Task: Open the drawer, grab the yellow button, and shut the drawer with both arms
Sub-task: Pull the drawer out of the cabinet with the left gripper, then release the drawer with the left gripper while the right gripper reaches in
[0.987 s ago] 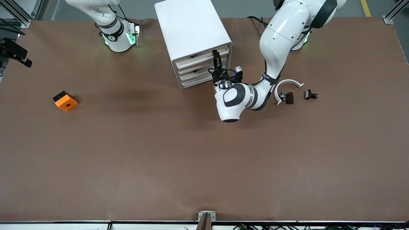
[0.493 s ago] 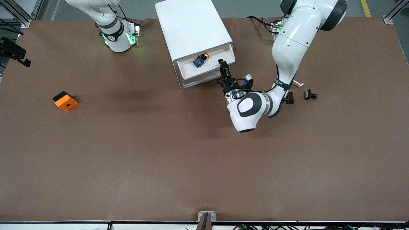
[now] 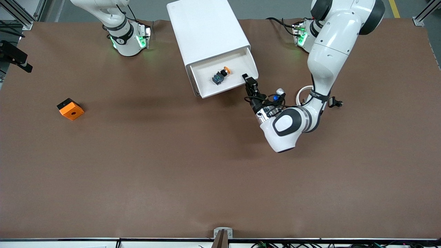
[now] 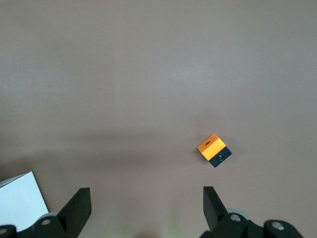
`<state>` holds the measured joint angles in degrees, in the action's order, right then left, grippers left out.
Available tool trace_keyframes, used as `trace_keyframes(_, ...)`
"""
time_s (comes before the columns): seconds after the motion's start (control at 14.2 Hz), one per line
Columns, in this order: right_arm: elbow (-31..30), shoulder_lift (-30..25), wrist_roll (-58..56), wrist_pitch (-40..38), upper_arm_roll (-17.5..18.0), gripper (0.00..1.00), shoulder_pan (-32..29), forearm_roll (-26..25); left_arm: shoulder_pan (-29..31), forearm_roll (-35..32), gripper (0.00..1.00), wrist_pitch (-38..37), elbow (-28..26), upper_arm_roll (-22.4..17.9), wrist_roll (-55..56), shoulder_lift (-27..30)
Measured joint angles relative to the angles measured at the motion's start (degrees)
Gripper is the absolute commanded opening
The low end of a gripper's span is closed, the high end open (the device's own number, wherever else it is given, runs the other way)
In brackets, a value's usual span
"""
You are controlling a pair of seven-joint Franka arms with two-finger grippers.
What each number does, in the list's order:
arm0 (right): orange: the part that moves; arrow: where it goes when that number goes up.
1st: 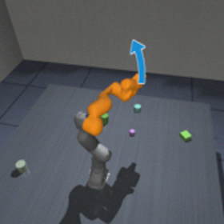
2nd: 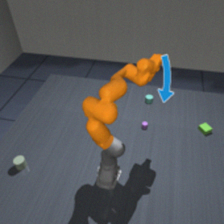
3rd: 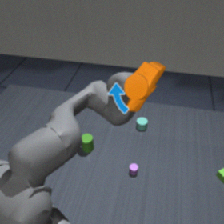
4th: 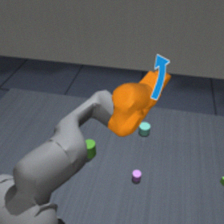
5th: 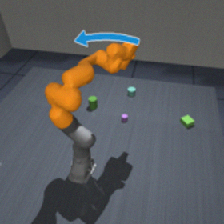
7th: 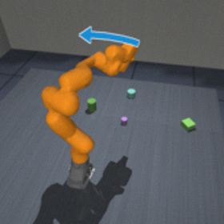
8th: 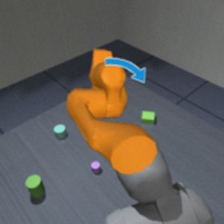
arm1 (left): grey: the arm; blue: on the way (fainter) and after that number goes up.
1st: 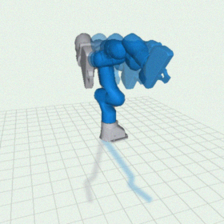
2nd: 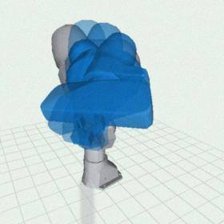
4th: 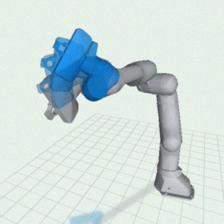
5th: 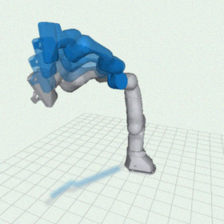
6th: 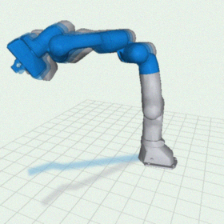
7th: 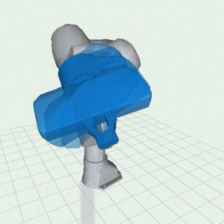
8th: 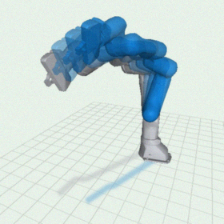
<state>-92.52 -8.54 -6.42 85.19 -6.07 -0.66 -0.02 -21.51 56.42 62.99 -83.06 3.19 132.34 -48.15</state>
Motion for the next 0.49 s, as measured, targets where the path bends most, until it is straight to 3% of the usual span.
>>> trace_keyframes(0.28,0.5,1.9,0.0,0.2,-0.5,1.0,-1.0,-0.1,1.3,0.0,0.16,0.2,0.2,0.0,0.0,0.0)
trace_keyframes(0.35,0.5,3.3,0.0,0.2,-0.5,1.0,-1.2,0.0,1.3,0.0,0.27,0.3,0.3,0.0,0.0,0.0)
trace_keyframes(0.49,0.5,7.9,-0.1,1.0,-0.5,1.0,-1.3,0.0,1.3,0.0,0.98,0.5,0.4,0.0,-0.2,0.0)
